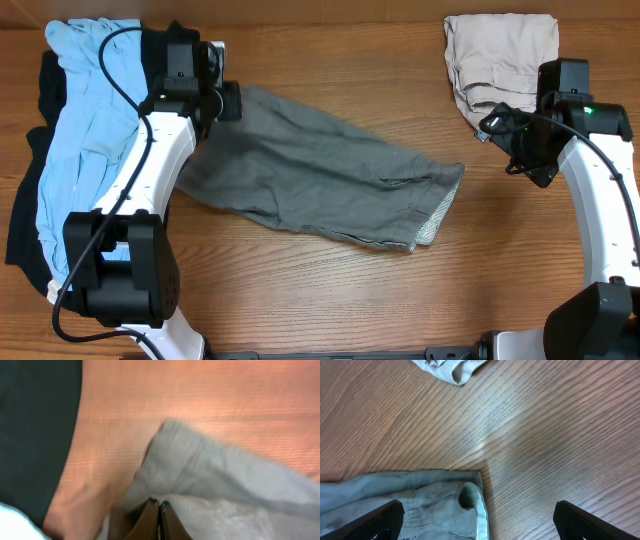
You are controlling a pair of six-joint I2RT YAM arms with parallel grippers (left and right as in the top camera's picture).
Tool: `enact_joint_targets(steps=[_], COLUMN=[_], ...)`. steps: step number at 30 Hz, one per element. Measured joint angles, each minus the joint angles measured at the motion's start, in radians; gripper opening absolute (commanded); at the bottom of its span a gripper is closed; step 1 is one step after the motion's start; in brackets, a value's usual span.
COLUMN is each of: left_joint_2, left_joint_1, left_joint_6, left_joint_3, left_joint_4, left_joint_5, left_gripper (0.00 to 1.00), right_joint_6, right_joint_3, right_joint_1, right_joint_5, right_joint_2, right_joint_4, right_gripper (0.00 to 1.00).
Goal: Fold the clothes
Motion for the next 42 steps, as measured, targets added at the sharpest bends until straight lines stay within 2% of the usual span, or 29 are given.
enact_joint_targets(steps=[9, 18, 21, 22, 23, 24, 26, 31, 35, 39, 42], left_joint_2=[0.028, 0.259, 0.299, 0.304, 0.304, 0.304, 0.304, 0.304, 0.292, 0.246, 0.202], left_joint_1=[-0.047, -0.131, -0.135, -0.134, -0.131, -0.128, -0.121, -0.101, -0.087, -0.069, -0.054], left_joint_6=[0.0, -0.01, -0.038, -0.047, -0.051, -0.057, -0.069, -0.08, -0.079, -0.074, -0.071], left_joint_3=[0.001, 0.005, 0.005, 0.005, 0.005, 0.005, 0.005, 0.018, 0.077, 0.17, 0.233], left_joint_4=[0.245, 0.504, 0.525, 0.526, 0.526, 0.526, 0.525, 0.397, 0.179, -0.106, -0.232], left_joint_5=[0.019, 0.006, -0.015, -0.025, -0.034, -0.04, -0.054, -0.071, -0.079, -0.085, -0.096], left_gripper=[0.04, 0.04, 0.1, 0.16, 0.32, 0.57, 0.98, 1.0, 1.0, 1.0, 1.0], right_joint_6=[-0.001, -0.001, -0.001, -0.001, -0.002, -0.001, -0.001, -0.001, -0.001, -0.006, -0.014], right_joint_3=[0.0, 0.0, 0.0, 0.0, 0.0, 0.0, 0.0, 0.0, 0.0, 0.0, 0.0], right_joint_1=[0.0, 0.0, 0.0, 0.0, 0.0, 0.0, 0.0, 0.0, 0.0, 0.0, 0.0], right_joint_5=[-0.022, -0.028, -0.029, -0.029, -0.029, -0.029, -0.029, -0.03, -0.033, -0.043, -0.064], right_joint_2=[0.0, 0.0, 0.0, 0.0, 0.0, 0.0, 0.0, 0.004, 0.025, 0.033, 0.033], right_joint_4=[0.058, 0.08, 0.077, 0.076, 0.072, 0.068, 0.053, 0.001, -0.042, -0.096, -0.141], right_gripper=[1.0, 1.0, 1.0, 1.0, 1.0, 1.0, 1.0, 1.0, 1.0, 1.0, 1.0])
